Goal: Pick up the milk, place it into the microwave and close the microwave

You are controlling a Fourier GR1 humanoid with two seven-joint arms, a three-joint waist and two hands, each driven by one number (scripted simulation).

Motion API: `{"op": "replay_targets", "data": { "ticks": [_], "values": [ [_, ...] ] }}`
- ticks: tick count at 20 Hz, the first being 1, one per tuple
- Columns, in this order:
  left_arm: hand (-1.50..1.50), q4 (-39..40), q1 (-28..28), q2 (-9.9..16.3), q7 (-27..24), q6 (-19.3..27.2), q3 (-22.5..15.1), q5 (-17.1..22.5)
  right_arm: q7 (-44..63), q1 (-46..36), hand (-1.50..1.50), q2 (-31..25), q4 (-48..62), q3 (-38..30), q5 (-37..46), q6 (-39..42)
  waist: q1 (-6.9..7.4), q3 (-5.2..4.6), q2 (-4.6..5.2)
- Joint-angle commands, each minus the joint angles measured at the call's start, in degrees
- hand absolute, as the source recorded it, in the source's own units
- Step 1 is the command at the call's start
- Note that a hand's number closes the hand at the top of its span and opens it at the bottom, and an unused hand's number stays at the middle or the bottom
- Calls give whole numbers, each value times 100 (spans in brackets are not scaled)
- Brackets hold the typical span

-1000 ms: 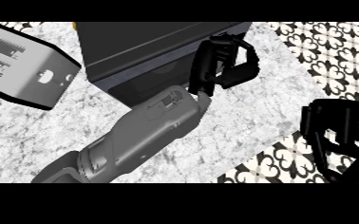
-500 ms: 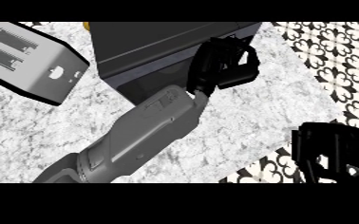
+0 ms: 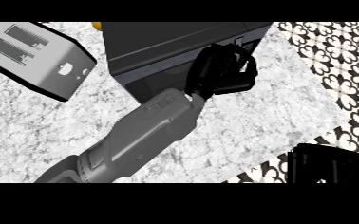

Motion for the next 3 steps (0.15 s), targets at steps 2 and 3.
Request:
{"op": "replay_targets", "data": {
  "ticks": [2,3],
  "values": [
    [150,878,710,205,-202,-105,467,384,-1,325,150,94,-399,102,163,-188,180,-55,49],
    [150,898,738,180,-242,-164,422,395,1,362,150,139,-489,145,197,-235,177,-57,57]
  ]
}}
